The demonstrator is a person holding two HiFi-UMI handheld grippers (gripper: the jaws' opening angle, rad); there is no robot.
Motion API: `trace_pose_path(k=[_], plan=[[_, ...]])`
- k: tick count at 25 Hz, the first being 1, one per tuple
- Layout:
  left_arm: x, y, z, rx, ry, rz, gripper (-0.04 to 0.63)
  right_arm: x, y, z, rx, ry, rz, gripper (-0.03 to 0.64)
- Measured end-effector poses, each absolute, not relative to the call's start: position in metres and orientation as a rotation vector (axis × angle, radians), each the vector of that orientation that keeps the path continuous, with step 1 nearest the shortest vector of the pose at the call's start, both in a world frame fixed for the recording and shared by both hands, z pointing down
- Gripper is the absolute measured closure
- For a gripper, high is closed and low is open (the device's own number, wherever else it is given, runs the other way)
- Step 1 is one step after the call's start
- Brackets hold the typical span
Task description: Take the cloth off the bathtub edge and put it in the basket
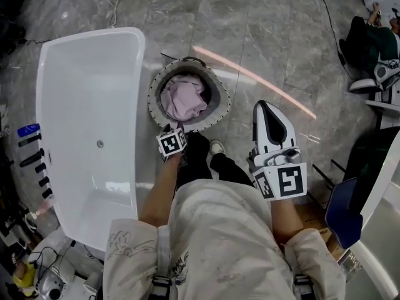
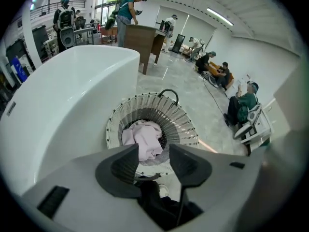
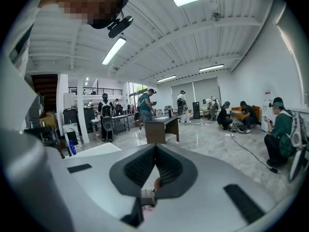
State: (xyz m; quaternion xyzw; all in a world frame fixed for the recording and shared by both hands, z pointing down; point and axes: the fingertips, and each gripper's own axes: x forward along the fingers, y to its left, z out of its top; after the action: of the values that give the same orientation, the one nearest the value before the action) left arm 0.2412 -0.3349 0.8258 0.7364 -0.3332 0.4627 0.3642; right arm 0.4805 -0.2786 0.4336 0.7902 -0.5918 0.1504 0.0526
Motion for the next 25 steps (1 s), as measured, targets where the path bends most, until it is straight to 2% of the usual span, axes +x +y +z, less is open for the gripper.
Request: trace_pose_path(k=[9,19,25], plan=[[0.22,-0.304,0.725,2.07,-0.955,0.956,0.402,0.46,-0.269,0.419,2.312,-1.966,0.405,0.629],[0.215,-0.306,0.554,2.305,-1.2,0.556,0.426,0.444,-0.248,0.388,2.248,-2.144,0.327,0.629],[0.206,-0.291,0.465,2.426,-1.31,0.42,0.442,0.441,-0.233,0.351,2.239,-2.238,0.247,0.629]])
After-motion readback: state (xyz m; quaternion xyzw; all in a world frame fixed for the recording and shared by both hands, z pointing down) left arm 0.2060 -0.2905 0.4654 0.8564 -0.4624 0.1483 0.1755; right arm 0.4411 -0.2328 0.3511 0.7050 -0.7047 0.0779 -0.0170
